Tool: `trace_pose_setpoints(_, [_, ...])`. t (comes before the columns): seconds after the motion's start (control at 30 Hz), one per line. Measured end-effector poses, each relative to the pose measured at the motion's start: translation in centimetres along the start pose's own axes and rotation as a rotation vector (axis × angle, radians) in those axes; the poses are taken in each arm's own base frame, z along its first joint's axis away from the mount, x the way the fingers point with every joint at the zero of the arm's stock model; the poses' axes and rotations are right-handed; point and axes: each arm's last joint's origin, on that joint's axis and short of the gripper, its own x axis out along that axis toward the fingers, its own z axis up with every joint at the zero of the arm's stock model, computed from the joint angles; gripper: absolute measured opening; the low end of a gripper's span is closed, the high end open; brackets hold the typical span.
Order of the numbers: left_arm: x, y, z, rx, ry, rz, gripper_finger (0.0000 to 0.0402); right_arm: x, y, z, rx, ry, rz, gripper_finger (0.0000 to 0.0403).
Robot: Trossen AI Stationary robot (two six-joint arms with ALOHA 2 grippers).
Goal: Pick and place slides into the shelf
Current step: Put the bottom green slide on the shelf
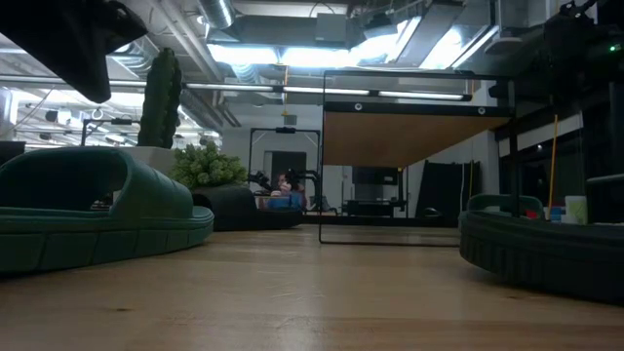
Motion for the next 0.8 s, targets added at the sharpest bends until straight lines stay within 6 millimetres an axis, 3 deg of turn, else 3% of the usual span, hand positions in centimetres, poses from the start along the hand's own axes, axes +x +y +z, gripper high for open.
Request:
trace_pose_setpoints(0.43, [-0.2, -0.4, -0.3, 0.017, -0.001, -0.011, 0.0135, 0.0, 0.0, 0.0, 0.025, 0.001, 0.000, 0.0023])
trace_pose_setpoints(0.63, [-0.2, -0.8, -0.5, 0.032, 0.000, -0.015, 0.0153, 0.0, 0.0, -0.2, 0.008, 0.015, -0.003, 0.0023])
trace_pose_setpoints(0.8, [1.0, -1.7, -1.0, 0.065, 0.032, 0.006, 0.0152, 0.0, -0.1, -0.3, -0.002, 0.024, -0.005, 0.0023])
